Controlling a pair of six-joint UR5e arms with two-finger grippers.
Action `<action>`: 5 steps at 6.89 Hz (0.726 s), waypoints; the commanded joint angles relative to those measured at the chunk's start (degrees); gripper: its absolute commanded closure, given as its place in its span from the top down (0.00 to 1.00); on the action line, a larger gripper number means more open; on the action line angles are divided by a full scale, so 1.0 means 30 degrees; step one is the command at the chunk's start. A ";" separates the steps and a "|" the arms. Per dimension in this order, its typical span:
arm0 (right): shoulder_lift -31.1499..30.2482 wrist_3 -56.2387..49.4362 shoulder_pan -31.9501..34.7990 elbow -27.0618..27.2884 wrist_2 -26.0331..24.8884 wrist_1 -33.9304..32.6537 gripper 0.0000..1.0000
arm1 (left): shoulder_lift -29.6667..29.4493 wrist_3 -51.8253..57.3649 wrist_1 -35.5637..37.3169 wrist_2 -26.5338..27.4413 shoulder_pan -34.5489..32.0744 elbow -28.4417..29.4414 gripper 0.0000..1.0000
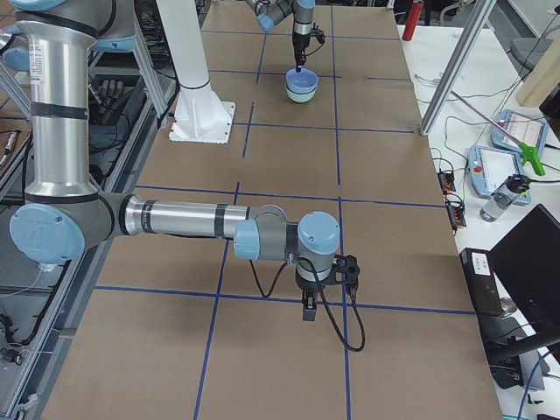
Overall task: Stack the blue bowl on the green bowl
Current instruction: 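Lower the blue bowl into the green bowl and open the left gripper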
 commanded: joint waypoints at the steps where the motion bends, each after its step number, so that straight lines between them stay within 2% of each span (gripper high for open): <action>1: 0.0000 0.0000 0.0000 0.0000 -0.0008 0.0000 1.00 | -0.0117 -0.0022 -0.0058 0.0030 0.0039 0.0189 0.89; 2: 0.0000 0.0000 0.0000 0.0000 -0.0008 0.0000 1.00 | -0.0176 0.0065 -0.0204 0.0001 0.0039 0.0015 0.99; 4: 0.0000 0.0000 0.0000 0.0000 0.0021 0.0000 1.00 | 0.0173 0.0676 -0.0147 -0.0261 -0.0368 -0.1122 1.00; 5: 0.0000 0.0000 0.0000 0.0000 0.0022 -0.0029 1.00 | 0.1074 0.4162 -0.0031 -0.0321 -0.1618 -0.1506 1.00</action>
